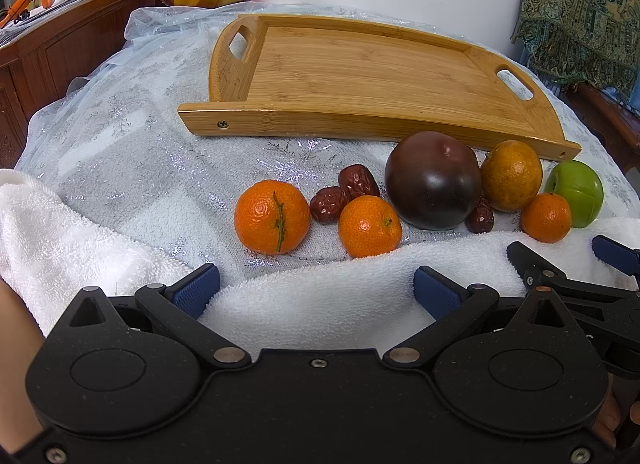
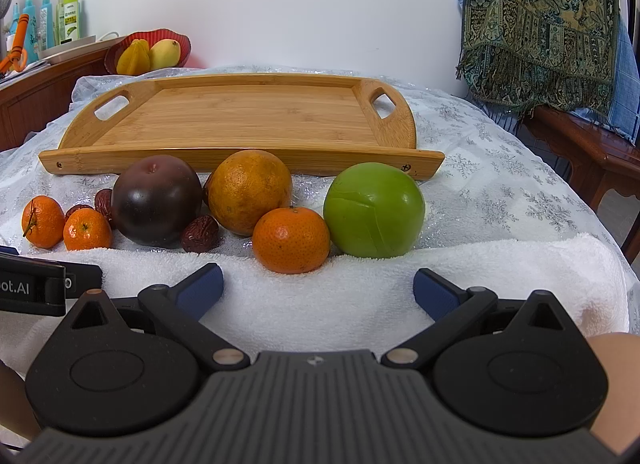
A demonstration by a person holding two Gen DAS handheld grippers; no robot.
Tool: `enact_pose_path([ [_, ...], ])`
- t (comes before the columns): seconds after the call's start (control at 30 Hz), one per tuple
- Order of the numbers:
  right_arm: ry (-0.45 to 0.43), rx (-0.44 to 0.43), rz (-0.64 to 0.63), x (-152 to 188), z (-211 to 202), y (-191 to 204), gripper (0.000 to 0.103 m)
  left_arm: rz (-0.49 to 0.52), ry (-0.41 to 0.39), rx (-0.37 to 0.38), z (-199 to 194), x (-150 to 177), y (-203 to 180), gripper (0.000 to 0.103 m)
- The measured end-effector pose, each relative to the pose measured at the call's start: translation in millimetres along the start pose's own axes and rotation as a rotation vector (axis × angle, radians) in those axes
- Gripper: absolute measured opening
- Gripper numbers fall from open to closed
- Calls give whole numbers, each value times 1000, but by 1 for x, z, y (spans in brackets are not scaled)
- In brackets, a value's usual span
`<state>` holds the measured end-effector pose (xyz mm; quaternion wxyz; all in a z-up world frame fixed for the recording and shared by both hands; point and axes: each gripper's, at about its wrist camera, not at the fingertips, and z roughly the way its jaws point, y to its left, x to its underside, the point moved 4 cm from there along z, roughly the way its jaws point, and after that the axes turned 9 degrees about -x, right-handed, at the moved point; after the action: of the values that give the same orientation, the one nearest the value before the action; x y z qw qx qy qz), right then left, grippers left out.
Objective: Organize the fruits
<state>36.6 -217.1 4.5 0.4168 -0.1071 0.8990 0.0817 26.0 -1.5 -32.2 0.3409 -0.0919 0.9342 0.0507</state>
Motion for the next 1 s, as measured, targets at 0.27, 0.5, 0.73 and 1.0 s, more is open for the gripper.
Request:
enact_pose_path([
  [0.27, -1, 0, 0, 0, 0, 0, 103, 0, 0, 0, 0, 0, 0, 103],
  [0.5, -2, 0, -1, 0, 0, 0, 103, 0, -1, -1, 0, 0, 0, 103],
  [0.73, -2, 2, 1, 0, 0, 1, 103, 5, -17, -7, -3, 0, 0, 103],
  [1.0, -18, 0, -7, 0, -3, 0, 103, 36, -72, 20, -6, 4, 1, 103],
])
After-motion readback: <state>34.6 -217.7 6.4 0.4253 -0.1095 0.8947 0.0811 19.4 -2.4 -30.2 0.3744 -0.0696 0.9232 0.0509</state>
